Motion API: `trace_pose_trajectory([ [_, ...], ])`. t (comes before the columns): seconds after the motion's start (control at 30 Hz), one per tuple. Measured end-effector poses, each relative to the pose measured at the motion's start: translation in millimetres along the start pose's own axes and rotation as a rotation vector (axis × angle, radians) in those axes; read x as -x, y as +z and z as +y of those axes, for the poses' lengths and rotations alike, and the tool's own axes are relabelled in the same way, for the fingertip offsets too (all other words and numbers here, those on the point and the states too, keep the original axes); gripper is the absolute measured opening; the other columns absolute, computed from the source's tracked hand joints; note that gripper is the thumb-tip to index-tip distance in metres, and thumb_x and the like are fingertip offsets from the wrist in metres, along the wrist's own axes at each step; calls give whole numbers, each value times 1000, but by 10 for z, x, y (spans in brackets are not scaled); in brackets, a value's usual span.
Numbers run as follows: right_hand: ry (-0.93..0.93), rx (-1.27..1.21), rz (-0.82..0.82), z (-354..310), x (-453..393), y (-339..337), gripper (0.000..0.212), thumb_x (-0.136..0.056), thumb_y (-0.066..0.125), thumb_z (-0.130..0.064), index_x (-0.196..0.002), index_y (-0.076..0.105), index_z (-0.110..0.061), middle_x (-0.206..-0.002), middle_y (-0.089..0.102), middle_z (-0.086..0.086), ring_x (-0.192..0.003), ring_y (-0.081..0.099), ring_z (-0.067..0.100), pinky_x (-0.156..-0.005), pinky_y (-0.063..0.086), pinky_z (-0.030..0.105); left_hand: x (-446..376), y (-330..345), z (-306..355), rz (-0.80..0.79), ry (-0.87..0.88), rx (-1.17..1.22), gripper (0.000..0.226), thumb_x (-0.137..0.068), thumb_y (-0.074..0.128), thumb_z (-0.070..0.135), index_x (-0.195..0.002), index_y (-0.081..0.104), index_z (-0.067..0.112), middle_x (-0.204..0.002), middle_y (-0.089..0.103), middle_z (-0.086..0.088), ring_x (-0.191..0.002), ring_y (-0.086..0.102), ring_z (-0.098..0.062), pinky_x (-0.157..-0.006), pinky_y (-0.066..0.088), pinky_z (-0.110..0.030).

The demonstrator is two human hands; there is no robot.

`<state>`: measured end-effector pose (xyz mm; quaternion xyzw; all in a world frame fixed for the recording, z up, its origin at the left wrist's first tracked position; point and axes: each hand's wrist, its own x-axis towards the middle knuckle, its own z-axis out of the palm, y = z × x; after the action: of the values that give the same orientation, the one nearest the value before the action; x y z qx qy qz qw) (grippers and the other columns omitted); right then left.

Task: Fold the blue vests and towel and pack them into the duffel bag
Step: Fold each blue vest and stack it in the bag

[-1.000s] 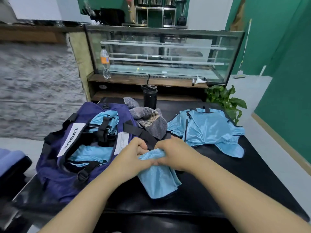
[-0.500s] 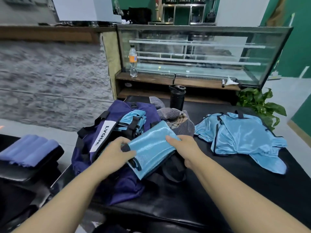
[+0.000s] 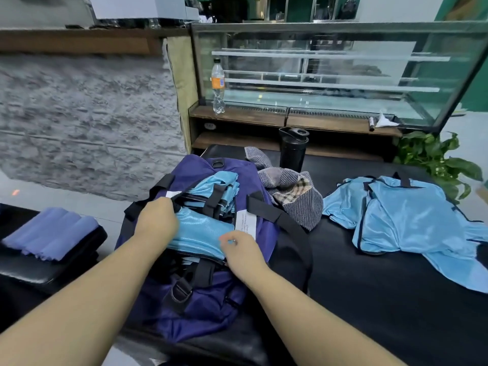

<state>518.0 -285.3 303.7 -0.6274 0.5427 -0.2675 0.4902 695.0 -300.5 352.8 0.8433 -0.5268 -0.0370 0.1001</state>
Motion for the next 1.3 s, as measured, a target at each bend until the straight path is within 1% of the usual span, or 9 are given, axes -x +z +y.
trace_pose_trajectory([
  [0.27, 11, 54, -209, 164, -118, 58, 39, -101, 44, -15, -140, 46, -16, -67, 42, -6, -54, 39, 5, -45, 33, 6, 59, 286, 29, 131, 256, -114, 13, -94, 52, 13, -102, 56, 3, -101, 64, -16, -96, 63, -33, -80, 47, -38],
  [0.4, -68, 223, -243, 146, -148, 79, 31, -97, 42, -7, -125, 57, -9, -77, 52, 3, -70, 48, 17, -63, 40, 21, 347, 500, 244, -183, 380, -113, 42, -102, 21, 31, -114, 54, 8, -119, 58, -12, -114, 53, -30, -93, 41, -36],
  [0.53, -101, 271, -276, 224, -147, 96, 34, -94, 38, 0, -119, 59, -11, -109, 64, 16, -95, 57, 27, -83, 45, 32, 511, 719, 140, -417, 274, -149, 55, -102, 14, 46, -153, 12, 26, -160, 13, -6, -145, 13, -33, -116, 13, -47],
  [0.7, -190, 229, -125, 311, 31, 7, 44, -97, 38, -5, -137, 50, -19, -128, 59, 5, -104, 54, 11, -83, 35, 11, 571, 850, 62, -454, 275, -130, 60, -95, 16, 62, -144, -16, 49, -160, -14, -7, -145, -11, -38, -117, -3, -52],
  [0.77, -246, 204, -54, 365, 153, -89, 42, -98, 40, -7, -135, 52, -21, -123, 61, 1, -98, 53, 7, -84, 36, 9, 565, 863, 104, -460, 249, -142, 59, -94, 13, 65, -143, -16, 51, -159, -17, -7, -145, -13, -38, -116, -5, -54],
  [0.87, -351, 257, 25, 514, 298, -249, 45, -96, 42, -4, -137, 50, -18, -133, 55, -5, -119, 48, 5, -93, 24, -2, 585, 798, 234, -459, 202, -126, 58, -93, 10, 66, -145, -13, 51, -160, -14, -6, -145, -12, -37, -114, -5, -57],
  [0.97, -448, 300, 116, 664, 406, -429, 46, -93, 44, -2, -137, 50, -15, -135, 53, -6, -123, 45, 3, -100, 21, -1, 736, 736, 457, -251, 276, -59, 61, -95, 13, 62, -150, -2, 40, -161, -1, -3, -147, -2, -31, -115, 3, -55],
  [1.1, -528, 341, 250, 905, 554, -714, 47, -88, 42, -6, -132, 55, -11, -128, 56, -8, -118, 47, 0, -103, 27, 5, 1138, 790, 905, 16, 508, 351, 75, -83, 15, 58, -145, 36, 21, -152, 36, 0, -142, 27, -21, -115, 23, -38],
  [1.3, -392, 354, 433, 1349, 773, -1196, 53, -87, 47, 3, -136, 50, -15, -131, 49, -11, -120, 40, -6, -104, 24, 3, 1471, 1187, 1450, -102, 642, 599, 48, -93, 40, 33, -136, 48, 15, -142, 46, 3, -133, 39, -11, -110, 26, -20],
])
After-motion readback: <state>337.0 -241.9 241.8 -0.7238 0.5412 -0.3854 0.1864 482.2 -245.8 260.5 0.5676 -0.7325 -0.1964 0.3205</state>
